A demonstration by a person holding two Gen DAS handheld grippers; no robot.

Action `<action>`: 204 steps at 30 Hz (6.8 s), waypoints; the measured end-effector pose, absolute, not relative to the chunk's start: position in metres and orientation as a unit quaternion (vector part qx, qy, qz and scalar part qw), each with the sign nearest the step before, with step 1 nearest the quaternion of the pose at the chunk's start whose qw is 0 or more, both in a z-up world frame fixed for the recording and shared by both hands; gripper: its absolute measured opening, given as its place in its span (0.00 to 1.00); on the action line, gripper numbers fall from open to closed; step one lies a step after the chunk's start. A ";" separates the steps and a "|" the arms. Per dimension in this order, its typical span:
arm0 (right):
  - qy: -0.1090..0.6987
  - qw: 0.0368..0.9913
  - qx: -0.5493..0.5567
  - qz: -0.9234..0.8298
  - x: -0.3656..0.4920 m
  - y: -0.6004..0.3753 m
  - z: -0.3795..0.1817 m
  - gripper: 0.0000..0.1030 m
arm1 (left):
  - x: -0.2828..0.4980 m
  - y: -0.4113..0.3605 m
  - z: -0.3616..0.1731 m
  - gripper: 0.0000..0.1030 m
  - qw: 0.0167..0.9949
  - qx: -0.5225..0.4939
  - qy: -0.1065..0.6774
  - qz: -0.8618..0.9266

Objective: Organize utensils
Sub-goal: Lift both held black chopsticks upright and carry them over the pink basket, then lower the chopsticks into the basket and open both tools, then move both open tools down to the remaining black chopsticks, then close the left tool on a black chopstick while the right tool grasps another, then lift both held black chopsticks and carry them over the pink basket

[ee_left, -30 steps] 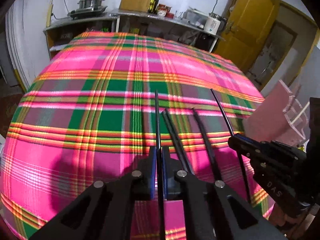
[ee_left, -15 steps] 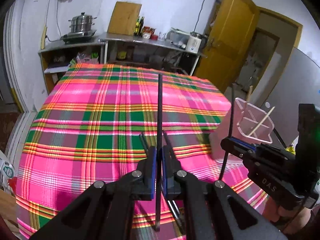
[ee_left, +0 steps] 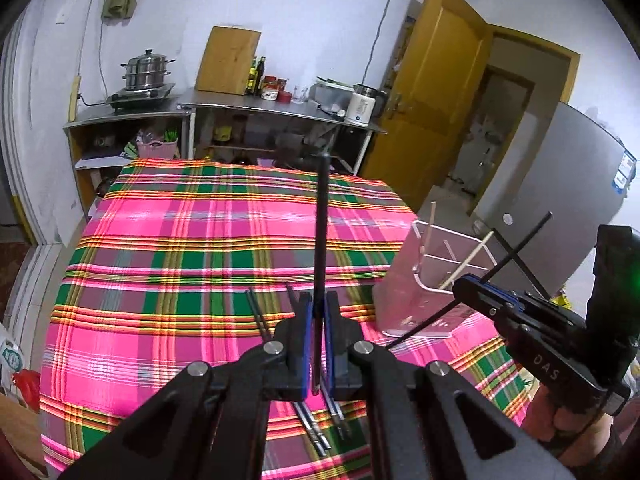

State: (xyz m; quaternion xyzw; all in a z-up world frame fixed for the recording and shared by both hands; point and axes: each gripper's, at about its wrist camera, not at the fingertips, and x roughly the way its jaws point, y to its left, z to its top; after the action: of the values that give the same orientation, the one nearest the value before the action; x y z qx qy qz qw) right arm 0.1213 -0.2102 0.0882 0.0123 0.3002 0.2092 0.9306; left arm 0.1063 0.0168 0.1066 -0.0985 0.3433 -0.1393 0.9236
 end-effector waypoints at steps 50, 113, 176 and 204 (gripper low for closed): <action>0.281 0.948 0.100 0.114 0.176 -0.317 0.090 0.05 | 0.211 -0.126 0.118 0.06 0.899 -0.060 0.353 -0.251; 0.349 0.918 0.031 0.185 0.114 -0.238 0.031 0.22 | 0.130 0.014 -0.002 0.27 0.899 -0.117 0.411 -0.093; 0.460 0.869 -0.038 0.179 0.225 -0.138 -0.062 0.14 | 0.184 0.034 -0.048 0.22 0.888 -0.041 0.457 -0.038; 0.370 0.903 -0.001 0.220 0.173 -0.164 0.029 0.05 | 0.146 0.042 0.047 0.06 0.919 -0.081 0.376 -0.085</action>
State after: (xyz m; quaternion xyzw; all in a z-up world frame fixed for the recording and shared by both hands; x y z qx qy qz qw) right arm 0.1734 -0.1641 0.0291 -0.0007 0.3698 0.2201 0.9027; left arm 0.1457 0.0422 0.0469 -0.0809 0.3759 -0.0848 0.9192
